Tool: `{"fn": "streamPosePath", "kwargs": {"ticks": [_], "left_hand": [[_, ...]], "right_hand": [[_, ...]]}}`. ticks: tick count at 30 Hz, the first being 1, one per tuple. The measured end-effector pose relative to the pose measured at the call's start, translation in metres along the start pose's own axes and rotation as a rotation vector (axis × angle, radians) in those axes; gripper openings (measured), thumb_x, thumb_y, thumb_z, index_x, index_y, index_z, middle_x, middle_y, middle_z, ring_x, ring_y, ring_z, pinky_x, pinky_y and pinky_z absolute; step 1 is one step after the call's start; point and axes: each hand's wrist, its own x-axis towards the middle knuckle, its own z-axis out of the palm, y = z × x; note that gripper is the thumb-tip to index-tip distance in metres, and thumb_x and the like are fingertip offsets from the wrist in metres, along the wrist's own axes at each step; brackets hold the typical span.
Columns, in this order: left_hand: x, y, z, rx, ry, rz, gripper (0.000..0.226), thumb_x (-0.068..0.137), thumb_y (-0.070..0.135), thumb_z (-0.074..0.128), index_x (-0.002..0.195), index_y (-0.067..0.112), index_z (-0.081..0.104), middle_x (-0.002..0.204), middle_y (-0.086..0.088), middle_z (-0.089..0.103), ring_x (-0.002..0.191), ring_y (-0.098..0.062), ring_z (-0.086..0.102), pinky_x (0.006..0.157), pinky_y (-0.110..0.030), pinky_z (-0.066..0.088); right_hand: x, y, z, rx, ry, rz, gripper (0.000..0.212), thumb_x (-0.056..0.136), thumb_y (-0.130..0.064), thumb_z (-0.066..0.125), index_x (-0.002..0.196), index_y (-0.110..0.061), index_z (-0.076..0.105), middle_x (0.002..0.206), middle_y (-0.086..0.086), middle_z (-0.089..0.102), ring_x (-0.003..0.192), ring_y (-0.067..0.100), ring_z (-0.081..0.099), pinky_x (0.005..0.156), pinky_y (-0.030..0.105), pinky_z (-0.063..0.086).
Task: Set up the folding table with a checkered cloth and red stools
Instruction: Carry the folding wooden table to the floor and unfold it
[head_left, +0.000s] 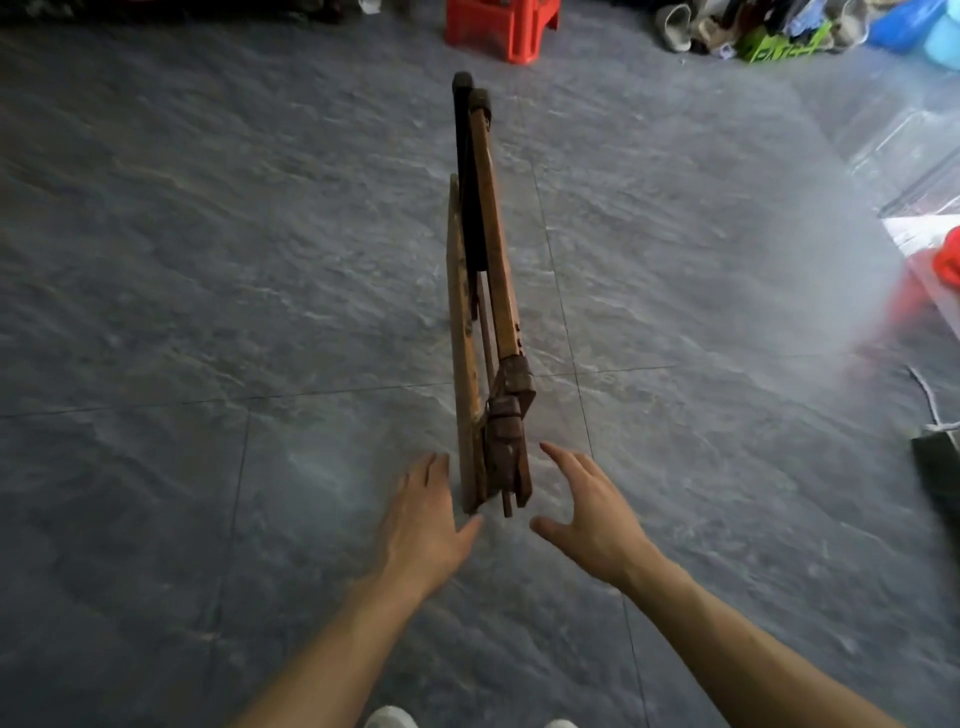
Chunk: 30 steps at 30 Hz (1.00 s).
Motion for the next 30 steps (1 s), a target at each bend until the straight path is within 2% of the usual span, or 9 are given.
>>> {"fn": "streamPosePath", "kwargs": {"ticks": [6,11,13,16,19,21,23,26,30], "left_hand": [[0.030,0.000,0.034,-0.206,0.080,0.172,0.081,0.076,0.043,0.077,0.143,0.031,0.032,0.141,0.008,0.044,0.130,-0.011,0.040,0.098,-0.017,0.028],[0.044,-0.024,0.072,-0.356,0.213,0.287,0.077,0.075,0.037,0.079,0.140,0.035,0.037,0.133,0.010,0.051,0.122,-0.001,0.045,0.093,0.001,0.025],[0.049,-0.034,0.083,-0.380,0.276,0.351,0.076,0.075,0.042,0.077,0.140,0.033,0.040,0.130,0.012,0.052,0.119,0.003,0.045,0.098,-0.004,0.032],[0.060,-0.044,0.104,-0.448,0.370,0.401,0.076,0.073,0.045,0.074,0.140,0.030,0.041,0.132,0.011,0.051,0.122,-0.003,0.047,0.102,-0.027,0.043],[0.075,-0.054,0.133,-0.519,0.492,0.418,0.080,0.074,0.031,0.075,0.145,0.020,0.040,0.134,0.003,0.054,0.124,-0.014,0.051,0.098,-0.039,0.046],[0.080,-0.055,0.143,-0.551,0.573,0.420,0.077,0.076,0.021,0.074,0.145,0.018,0.040,0.131,0.002,0.056,0.122,-0.017,0.053,0.097,-0.039,0.046],[0.081,-0.052,0.149,-0.548,0.573,0.438,0.076,0.080,0.017,0.072,0.148,0.019,0.037,0.134,0.002,0.054,0.124,-0.018,0.051,0.098,-0.038,0.046],[0.071,-0.046,0.147,-0.524,0.538,0.449,0.080,0.083,0.014,0.069,0.151,0.022,0.028,0.143,0.008,0.045,0.133,-0.014,0.042,0.104,-0.035,0.042],[0.074,-0.048,0.145,-0.482,0.478,0.454,0.085,0.084,0.020,0.066,0.153,0.030,0.019,0.148,0.012,0.037,0.136,-0.011,0.039,0.104,-0.035,0.044]], "right_hand": [[0.037,0.014,0.035,0.007,0.071,-0.052,0.108,0.079,-0.050,0.074,0.156,-0.032,0.000,0.162,-0.009,0.016,0.146,0.013,0.022,0.116,0.029,0.021],[0.053,0.026,0.069,0.081,0.233,-0.154,0.094,0.084,-0.028,0.070,0.154,-0.041,0.009,0.151,-0.004,0.040,0.135,0.013,0.042,0.107,0.023,0.034],[0.060,0.033,0.079,0.120,0.278,-0.186,0.095,0.085,-0.026,0.068,0.155,-0.040,0.005,0.150,-0.005,0.041,0.133,0.011,0.044,0.106,0.024,0.037],[0.071,0.040,0.095,0.222,0.306,-0.278,0.100,0.084,-0.013,0.065,0.154,-0.043,0.002,0.151,-0.016,0.039,0.133,0.002,0.044,0.109,0.029,0.043],[0.085,0.049,0.111,0.296,0.357,-0.353,0.095,0.085,-0.003,0.058,0.155,-0.041,0.006,0.136,-0.035,0.045,0.115,-0.005,0.057,0.093,0.025,0.053],[0.091,0.055,0.114,0.292,0.369,-0.394,0.095,0.086,-0.002,0.057,0.154,-0.043,0.005,0.135,-0.038,0.043,0.113,-0.007,0.058,0.092,0.019,0.052],[0.091,0.057,0.112,0.304,0.354,-0.406,0.096,0.087,-0.002,0.058,0.154,-0.043,0.003,0.142,-0.034,0.039,0.122,-0.008,0.051,0.099,0.017,0.046],[0.081,0.055,0.109,0.312,0.354,-0.416,0.092,0.089,-0.010,0.062,0.155,-0.039,0.004,0.153,-0.021,0.035,0.135,-0.003,0.041,0.109,0.028,0.041],[0.080,0.055,0.108,0.316,0.371,-0.397,0.089,0.090,-0.014,0.062,0.155,-0.040,0.007,0.149,-0.017,0.043,0.131,0.001,0.047,0.106,0.037,0.046]]}}
